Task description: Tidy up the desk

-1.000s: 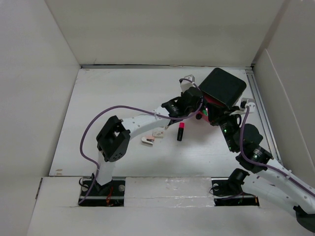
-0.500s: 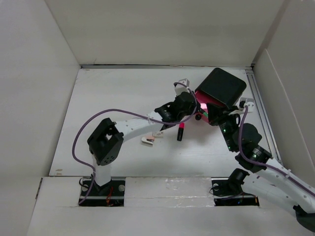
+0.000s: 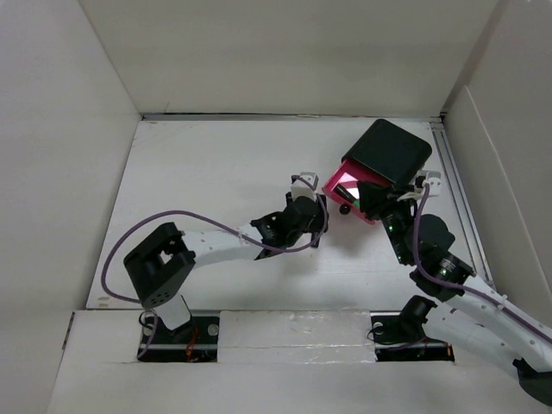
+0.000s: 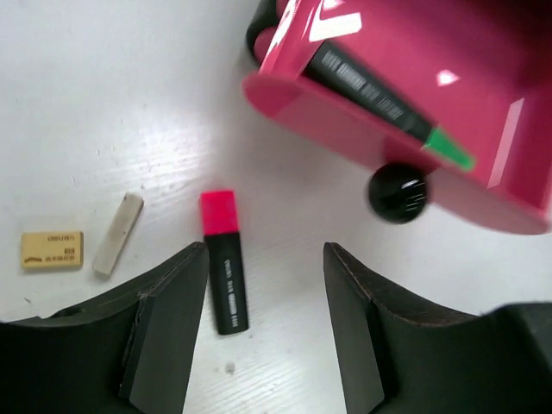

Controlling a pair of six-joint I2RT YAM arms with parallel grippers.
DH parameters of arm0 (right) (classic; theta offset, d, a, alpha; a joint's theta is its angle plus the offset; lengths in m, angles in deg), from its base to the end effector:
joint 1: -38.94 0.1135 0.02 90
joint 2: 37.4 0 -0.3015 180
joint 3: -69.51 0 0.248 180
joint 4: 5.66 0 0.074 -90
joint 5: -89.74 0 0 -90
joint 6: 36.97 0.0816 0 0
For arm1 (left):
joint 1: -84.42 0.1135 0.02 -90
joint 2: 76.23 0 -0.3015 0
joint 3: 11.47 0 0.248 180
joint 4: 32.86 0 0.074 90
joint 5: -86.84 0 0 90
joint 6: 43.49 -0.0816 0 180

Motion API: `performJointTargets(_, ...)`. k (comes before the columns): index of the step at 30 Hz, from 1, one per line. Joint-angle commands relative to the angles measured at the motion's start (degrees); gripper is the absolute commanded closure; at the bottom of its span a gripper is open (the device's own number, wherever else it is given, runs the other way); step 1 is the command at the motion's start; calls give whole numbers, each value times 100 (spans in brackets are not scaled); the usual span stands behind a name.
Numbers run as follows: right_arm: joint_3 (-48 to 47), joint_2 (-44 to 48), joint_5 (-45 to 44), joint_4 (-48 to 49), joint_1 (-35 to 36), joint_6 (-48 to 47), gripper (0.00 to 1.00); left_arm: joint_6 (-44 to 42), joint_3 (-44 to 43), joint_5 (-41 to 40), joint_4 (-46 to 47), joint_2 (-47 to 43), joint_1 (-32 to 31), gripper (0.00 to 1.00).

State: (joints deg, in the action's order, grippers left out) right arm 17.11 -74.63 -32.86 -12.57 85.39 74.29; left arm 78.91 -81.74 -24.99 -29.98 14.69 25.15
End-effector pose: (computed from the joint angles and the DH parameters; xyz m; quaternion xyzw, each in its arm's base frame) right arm 0.1425 0.0861 0.3813 0.0702 0.6592 0.2518 0.7051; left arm 0.2302 -0.3279 0.2818 0.0757 0.7974 -0.3086 0.5130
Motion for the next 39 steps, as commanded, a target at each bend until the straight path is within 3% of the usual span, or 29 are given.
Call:
performJointTargets(1,-10,67,43,284,-40,-16,68,-67,-42,231,-54,558,3,49)
performJointTargets(15,-46,-30,166,319,-40,-51,65,-50,-481,109,-474,1683,-112,51)
performJointTargets(20,-46,-12,201,328,-40,-60,65,3,-868,-234,-826,2149,-235,61)
performJointTargets(23,-37,5,175,319,-40,-60,65,82,-912,-436,-985,2220,-235,81)
performJointTargets(25,-28,49,140,310,-40,-78,65,178,-807,-620,-1108,2107,-287,96)
performJointTargets(26,-19,67,114,319,-40,-86,65,213,-754,-691,-1161,2062,-287,99)
performJointTargets(30,-10,67,87,319,-40,-87,65,380,-368,-1104,-1398,1553,-463,100)
performJointTargets(39,-19,-21,52,345,-40,-78,65,881,642,-1228,-1460,-292,-525,100)
